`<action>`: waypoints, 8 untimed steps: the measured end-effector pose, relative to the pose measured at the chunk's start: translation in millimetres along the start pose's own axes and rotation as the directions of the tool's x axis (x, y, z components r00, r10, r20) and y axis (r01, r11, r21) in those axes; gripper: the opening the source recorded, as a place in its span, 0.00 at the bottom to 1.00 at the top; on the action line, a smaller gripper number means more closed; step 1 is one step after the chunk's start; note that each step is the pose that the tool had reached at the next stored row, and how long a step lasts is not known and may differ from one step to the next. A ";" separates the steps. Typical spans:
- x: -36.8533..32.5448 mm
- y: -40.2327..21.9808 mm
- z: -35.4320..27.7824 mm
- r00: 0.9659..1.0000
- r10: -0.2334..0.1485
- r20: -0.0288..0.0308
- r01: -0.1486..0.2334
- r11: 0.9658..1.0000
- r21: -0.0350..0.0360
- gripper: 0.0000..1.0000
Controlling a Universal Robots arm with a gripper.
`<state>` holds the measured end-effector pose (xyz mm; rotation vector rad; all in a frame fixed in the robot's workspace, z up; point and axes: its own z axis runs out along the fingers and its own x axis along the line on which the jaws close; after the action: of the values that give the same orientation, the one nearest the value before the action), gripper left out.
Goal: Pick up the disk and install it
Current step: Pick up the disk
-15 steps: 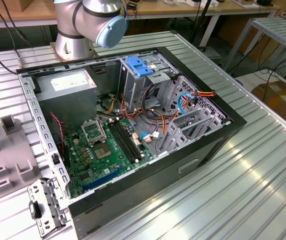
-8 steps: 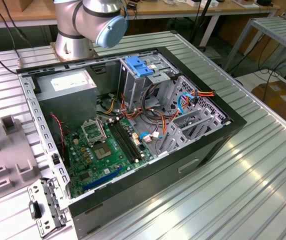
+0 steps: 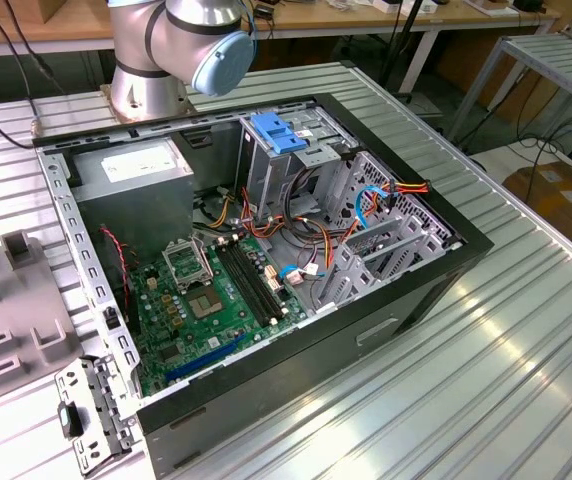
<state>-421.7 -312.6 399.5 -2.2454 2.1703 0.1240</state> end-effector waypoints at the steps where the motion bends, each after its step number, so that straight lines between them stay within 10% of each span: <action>1: -0.1 0.0 -0.8 1.000 0.000 0.001 0.000 1.000 0.000 0.37; 8: -0.8 0.4 -11.0 1.000 -0.001 0.012 0.001 1.000 0.000 0.37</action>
<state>-421.7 -312.6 410.6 -2.2392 2.1638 0.1366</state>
